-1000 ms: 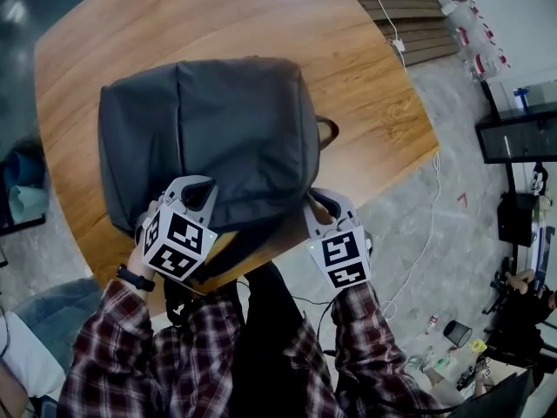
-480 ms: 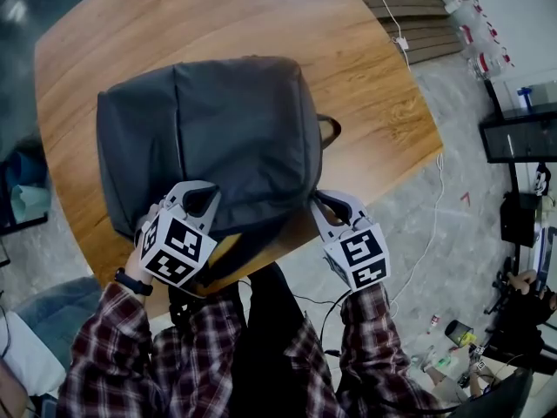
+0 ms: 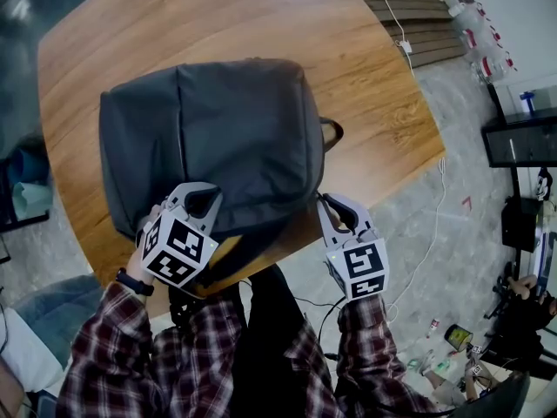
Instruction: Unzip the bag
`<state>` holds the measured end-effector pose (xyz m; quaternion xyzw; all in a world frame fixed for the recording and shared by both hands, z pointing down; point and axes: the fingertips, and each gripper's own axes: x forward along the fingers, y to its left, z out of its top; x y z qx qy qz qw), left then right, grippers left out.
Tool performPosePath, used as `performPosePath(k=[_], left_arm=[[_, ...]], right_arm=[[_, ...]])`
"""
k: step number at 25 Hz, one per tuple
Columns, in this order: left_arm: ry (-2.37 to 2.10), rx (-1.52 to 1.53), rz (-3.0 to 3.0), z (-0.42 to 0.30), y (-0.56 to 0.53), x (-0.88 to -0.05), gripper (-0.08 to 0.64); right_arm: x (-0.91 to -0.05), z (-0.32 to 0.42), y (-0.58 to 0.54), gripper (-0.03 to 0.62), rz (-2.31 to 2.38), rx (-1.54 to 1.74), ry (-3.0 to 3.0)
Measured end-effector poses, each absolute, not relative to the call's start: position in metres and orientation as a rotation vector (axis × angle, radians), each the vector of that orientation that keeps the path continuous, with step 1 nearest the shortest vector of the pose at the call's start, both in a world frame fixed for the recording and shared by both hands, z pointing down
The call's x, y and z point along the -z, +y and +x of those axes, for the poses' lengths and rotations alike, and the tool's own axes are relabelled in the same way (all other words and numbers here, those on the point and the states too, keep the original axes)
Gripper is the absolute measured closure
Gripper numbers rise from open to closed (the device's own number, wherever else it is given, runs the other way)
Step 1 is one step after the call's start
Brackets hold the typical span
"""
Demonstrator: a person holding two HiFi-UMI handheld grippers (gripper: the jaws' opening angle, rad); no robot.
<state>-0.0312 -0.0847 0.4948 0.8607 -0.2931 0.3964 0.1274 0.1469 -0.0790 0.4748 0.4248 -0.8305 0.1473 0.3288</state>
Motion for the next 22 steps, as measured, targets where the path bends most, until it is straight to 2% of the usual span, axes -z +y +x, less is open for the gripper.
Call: performPosePath(k=[11, 15, 22], left_arm=[[-0.842, -1.154, 2.523, -0.030, -0.084, -0.495, 0.551], [-0.786, -1.107, 2.740, -0.025, -0.072, -0.486, 0.551], [-1.006, -1.049, 2.614, -0.034, -0.087, -0.498, 0.552]], right_arm=[[-0.488, 0.133, -0.086, 0.571, 0.986, -0.338, -2.148], [-0.484, 0.135, -0.081, 0.574, 1.049, -0.356, -2.126], [-0.497, 0.103, -0.028, 0.574, 0.985, -0.443, -2.091]])
